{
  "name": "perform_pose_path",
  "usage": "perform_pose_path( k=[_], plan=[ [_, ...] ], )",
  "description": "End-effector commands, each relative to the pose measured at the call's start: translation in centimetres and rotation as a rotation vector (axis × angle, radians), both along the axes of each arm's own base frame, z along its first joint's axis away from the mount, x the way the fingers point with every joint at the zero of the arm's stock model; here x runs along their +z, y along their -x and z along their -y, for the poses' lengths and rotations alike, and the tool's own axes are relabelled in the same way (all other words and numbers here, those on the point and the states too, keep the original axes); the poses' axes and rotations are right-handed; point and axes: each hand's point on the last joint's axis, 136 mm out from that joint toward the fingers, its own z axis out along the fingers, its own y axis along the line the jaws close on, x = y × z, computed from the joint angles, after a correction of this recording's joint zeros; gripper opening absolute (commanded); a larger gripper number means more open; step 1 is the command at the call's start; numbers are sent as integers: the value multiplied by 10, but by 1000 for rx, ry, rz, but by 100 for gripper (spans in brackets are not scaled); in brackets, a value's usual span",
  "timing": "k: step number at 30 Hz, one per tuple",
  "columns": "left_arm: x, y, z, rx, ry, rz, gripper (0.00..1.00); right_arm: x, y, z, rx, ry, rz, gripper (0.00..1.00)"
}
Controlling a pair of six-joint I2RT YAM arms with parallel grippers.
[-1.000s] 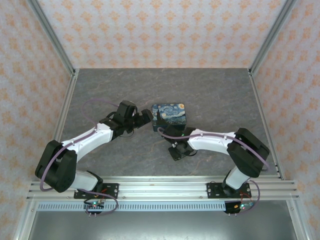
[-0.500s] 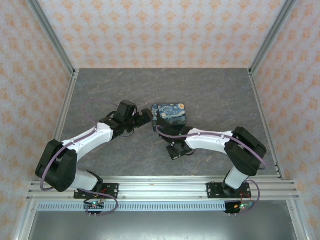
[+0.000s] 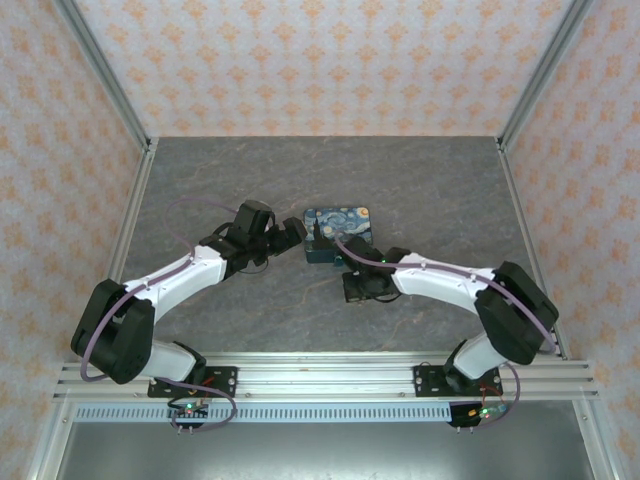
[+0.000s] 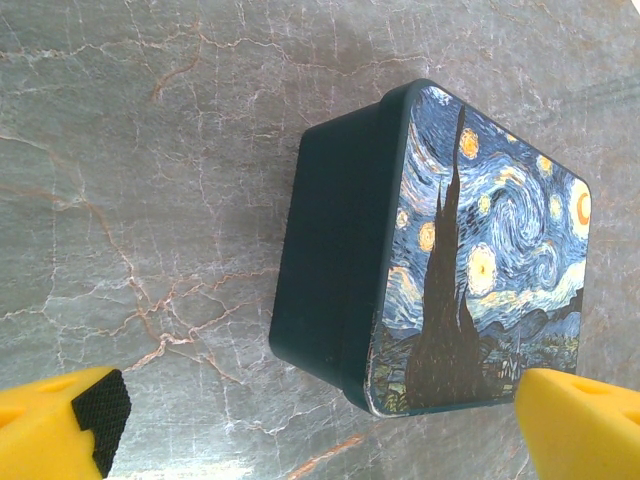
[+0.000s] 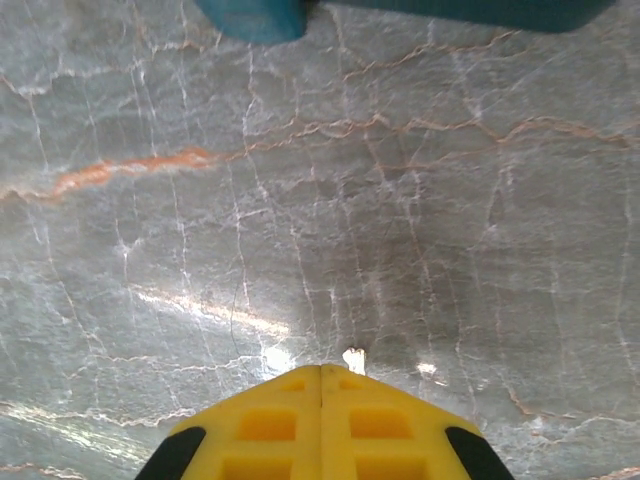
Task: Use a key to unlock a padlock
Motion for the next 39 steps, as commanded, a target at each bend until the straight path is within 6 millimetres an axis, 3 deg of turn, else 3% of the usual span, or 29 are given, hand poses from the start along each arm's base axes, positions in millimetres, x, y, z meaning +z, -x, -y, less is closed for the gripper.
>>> perform_pose_path(
  k=[1,4,5,6,9,15,20,25,27,29,30,35,39],
  plan=[
    [4,-4,4,4,6,11,100,4,-2,-2,-46,-59,9,0],
    [5,-4,4,2,7,12,100,4,1,3,-64,-52,5,0],
    [5,-4,5,1,8,13,100,4,2,6,-73,-46,3,4],
    [5,-4,4,2,9,14,100,4,3,9,-89,-35,-1,16],
    [6,-5,5,3,11,16,100,2,7,19,-115,-4,-11,35],
    [6,-4,5,2,12,16,100,-8,19,26,-84,13,-37,45],
    [7,-4,5,3,14,17,100,-20,21,23,-65,26,-71,43],
    [6,-4,5,6,9,14,100,-26,16,17,-58,30,-77,30],
    [6,-3,4,7,9,15,100,-27,15,15,-54,26,-82,23],
    [6,-3,4,8,8,15,100,-27,16,14,-50,24,-84,3],
    [6,-3,4,9,10,15,100,-25,17,14,-48,21,-83,0],
    [6,-3,3,8,5,16,100,8,13,13,-80,-67,-6,0],
    [4,-4,6,6,12,11,100,13,16,15,-97,-104,-18,0]
  ],
)
